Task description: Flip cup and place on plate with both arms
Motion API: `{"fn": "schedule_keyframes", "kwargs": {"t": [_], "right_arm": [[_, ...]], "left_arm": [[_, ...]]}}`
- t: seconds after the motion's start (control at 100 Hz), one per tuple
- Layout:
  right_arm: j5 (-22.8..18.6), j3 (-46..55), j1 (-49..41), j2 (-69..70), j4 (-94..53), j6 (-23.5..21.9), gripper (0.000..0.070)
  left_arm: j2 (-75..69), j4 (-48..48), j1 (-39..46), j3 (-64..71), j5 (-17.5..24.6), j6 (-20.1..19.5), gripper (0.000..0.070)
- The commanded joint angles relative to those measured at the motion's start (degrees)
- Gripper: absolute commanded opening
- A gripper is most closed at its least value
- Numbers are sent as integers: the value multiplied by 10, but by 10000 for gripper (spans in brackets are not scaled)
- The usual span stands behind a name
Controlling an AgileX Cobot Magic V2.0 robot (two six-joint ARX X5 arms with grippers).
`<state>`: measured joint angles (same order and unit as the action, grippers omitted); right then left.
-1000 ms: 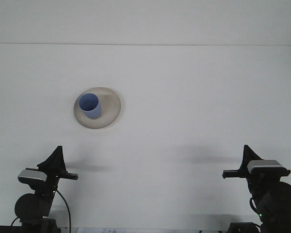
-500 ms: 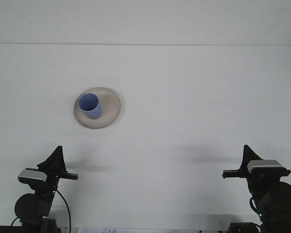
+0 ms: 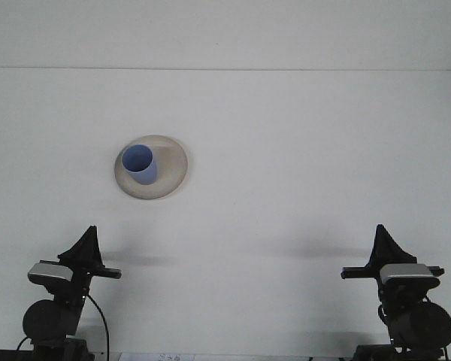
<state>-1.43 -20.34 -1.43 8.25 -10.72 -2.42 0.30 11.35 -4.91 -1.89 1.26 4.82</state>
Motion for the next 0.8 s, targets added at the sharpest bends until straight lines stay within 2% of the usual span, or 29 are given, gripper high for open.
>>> {"fn": "schedule_keyframes", "kwargs": {"t": [0.0, 0.13, 0.37, 0.79], "right_arm": [[0, 38, 0, -27, 43, -6, 0], [0, 108, -1, -85, 87, -6, 0], [-1, 196, -1, -82, 233, -6, 0], [0, 196, -1, -82, 227, -6, 0]], "left_arm": [[-1, 7, 0, 11, -2, -9, 13], [-1, 7, 0, 11, -2, -9, 13], [-1, 5, 0, 11, -2, -9, 13], [-1, 7, 0, 10, -2, -9, 13]]}}
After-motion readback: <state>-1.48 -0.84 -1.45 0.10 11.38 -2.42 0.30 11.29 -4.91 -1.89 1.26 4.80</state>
